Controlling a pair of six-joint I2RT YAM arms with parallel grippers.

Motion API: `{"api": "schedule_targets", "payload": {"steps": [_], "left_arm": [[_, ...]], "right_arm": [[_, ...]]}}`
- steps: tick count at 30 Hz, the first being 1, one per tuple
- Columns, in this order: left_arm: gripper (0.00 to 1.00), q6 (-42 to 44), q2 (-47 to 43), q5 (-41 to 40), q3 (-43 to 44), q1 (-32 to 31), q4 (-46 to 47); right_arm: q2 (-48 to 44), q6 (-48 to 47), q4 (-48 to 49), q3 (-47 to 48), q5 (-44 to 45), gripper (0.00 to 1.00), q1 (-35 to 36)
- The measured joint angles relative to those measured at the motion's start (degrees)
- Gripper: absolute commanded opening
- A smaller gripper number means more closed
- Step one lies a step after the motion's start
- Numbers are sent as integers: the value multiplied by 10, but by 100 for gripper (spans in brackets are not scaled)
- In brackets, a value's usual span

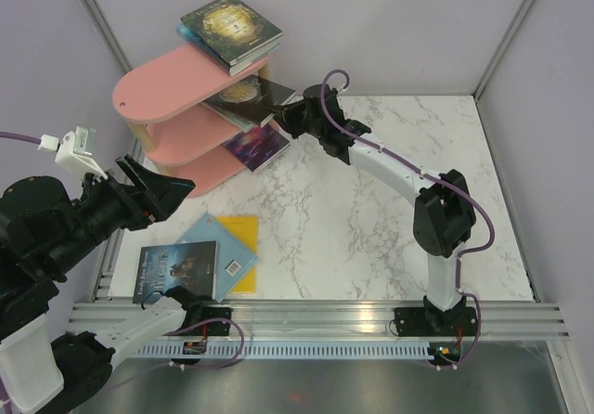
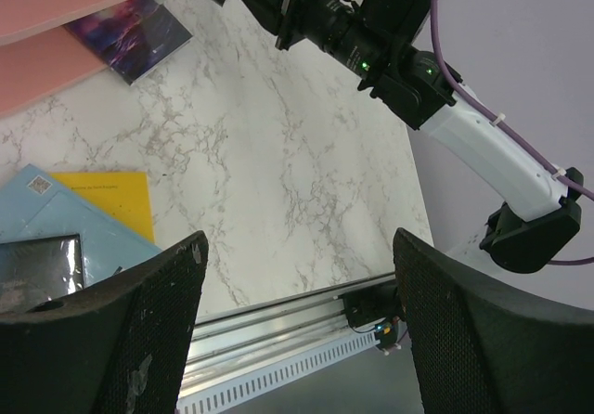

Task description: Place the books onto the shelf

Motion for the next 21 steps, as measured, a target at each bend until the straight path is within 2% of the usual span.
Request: {"api": "schedule_targets", "payload": {"steps": [7,19,21], "left_arm": [[82,-8,-3,2,-3,0,0],[82,-14,-9,8,-3,0,0],[82,-14,-9,9,-3,0,0]], "right_arm": [[5,-3,-1,21,1,0,2],[93,-3,-29,144,17,0,15],[97,-3,-30,146,16,26,16]]}}
